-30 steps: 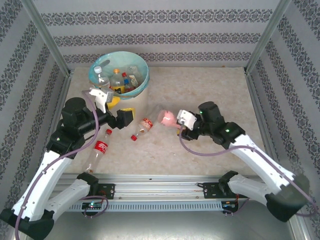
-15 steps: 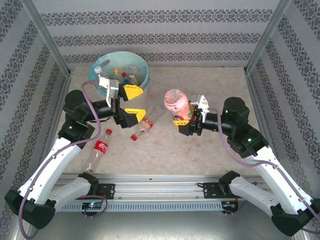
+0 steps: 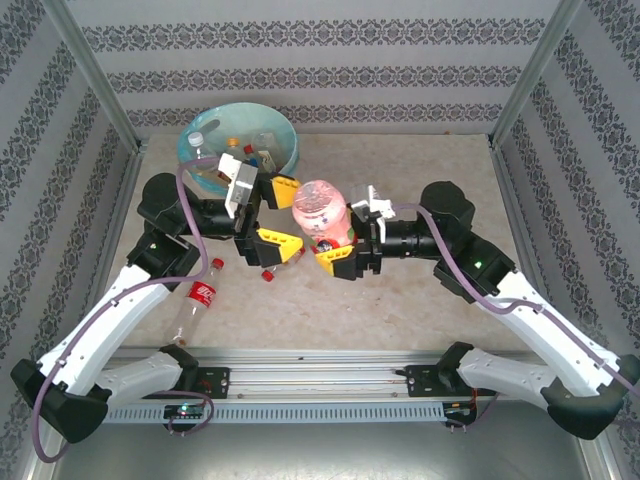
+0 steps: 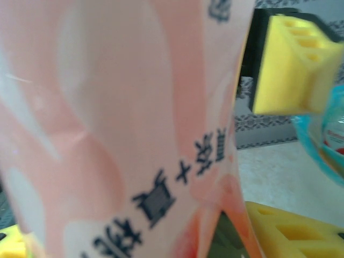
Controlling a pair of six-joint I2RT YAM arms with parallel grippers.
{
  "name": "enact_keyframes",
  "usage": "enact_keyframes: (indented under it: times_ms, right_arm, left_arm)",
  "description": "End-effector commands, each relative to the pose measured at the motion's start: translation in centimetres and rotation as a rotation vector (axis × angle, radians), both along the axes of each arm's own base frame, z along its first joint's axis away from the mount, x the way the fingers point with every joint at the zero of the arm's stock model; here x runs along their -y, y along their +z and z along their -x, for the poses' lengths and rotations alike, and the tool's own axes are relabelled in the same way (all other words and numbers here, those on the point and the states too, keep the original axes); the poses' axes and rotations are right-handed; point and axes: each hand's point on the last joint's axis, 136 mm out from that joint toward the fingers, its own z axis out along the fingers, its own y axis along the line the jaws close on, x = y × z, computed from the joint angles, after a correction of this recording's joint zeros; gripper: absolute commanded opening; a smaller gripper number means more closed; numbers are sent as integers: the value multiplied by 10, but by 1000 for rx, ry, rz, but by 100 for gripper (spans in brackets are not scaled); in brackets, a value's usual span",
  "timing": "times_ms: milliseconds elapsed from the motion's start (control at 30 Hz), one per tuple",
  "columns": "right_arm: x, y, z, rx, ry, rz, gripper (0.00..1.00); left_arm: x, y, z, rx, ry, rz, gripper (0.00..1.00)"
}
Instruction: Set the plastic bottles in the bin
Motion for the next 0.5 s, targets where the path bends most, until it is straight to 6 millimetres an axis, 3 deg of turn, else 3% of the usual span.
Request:
enact_keyframes:
  times_ms: [0, 300, 467]
  right_arm:
    - [-9, 25, 12, 36, 65, -53, 47]
    - [-29, 28, -5, 12, 18, -60, 47]
    - [-41, 25, 8, 11, 89, -52, 47]
  left_arm:
    - [2, 13, 17, 53, -73, 24, 93]
    - [-2, 14, 24, 88, -62, 52, 80]
    - [2, 10, 19, 63, -67, 58, 66]
